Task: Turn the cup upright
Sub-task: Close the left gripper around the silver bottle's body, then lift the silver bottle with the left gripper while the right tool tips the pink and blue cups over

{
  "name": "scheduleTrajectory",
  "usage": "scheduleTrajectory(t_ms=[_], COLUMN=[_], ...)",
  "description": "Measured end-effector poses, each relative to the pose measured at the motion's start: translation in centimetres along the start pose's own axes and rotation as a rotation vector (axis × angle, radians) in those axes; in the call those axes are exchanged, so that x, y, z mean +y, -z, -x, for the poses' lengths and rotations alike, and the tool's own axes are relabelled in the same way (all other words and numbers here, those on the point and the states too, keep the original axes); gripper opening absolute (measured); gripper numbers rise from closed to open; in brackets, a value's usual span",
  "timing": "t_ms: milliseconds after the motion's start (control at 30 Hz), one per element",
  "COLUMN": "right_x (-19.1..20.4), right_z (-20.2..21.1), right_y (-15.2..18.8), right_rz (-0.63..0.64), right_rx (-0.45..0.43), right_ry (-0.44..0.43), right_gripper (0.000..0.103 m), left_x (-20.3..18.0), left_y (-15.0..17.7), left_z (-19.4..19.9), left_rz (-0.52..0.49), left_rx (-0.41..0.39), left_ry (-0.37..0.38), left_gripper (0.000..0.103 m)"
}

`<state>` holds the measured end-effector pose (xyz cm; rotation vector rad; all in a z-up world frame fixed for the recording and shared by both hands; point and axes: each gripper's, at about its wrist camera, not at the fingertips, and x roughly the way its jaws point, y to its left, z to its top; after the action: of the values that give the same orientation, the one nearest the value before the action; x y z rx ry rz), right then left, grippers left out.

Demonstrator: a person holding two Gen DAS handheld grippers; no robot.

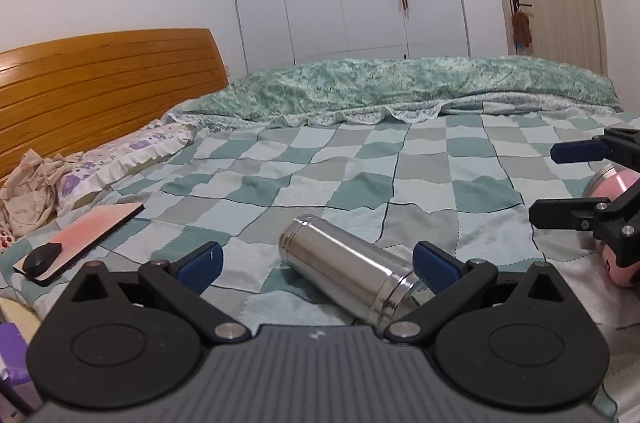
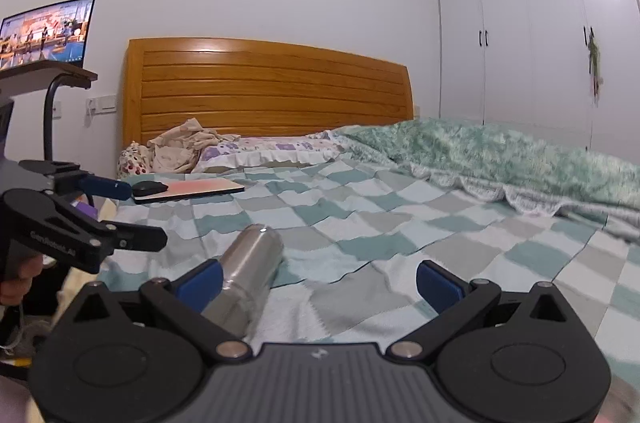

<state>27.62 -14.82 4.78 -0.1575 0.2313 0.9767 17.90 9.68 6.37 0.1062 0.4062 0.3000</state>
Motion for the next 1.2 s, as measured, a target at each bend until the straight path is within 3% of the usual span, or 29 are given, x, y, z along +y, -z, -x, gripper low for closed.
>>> scheduleTrajectory(t_ms=[333, 667, 700, 733, 800, 933, 1200], right_x=[-5.6, -5.2, -5.1, -5.1, -5.1, -5.1, -4.4], right_z=[-1.2, -1.1, -1.2, -1.2, -1.1, -1.1, -0.4], right_y=[2.8, 2.8, 2.8, 2.8, 2.7, 2.7, 2.6], right_rz=[-0.187, -0.158, -0.158, -0.158, -0.160, -0.166, -0.150], right_rx=[0.028, 0.012, 0.014, 0.014, 0.012, 0.007, -0.008], right_ry=[0.063, 0.127, 0.125, 0.125, 0.126, 0.129, 0.154], right_gripper=[0.103, 0.103, 0.103, 0.103, 0.103, 0.103, 0.103], left_x=[-2.5, -3.0, -2.7, -2.3, -1.2, -0.3, -0.3], left_y=[-1.4, -1.2, -1.0, -0.8, -0.4, -0.6, -0.9], left_z=[-5.7, -12.6, -13.2, -13.6, -14.0, -12.8, -8.6], left_rz=[-0.035, 0.133, 0.157, 0.182, 0.246, 0.183, 0.119], left_rx=[0.122, 0.388, 0.419, 0.447, 0.507, 0.506, 0.457], left_ry=[0.016, -0.078, -0.083, -0.071, -0.019, 0.001, 0.078], left_gripper=[0.103, 0.103, 0.097, 0.084, 0.074, 0.064, 0.064])
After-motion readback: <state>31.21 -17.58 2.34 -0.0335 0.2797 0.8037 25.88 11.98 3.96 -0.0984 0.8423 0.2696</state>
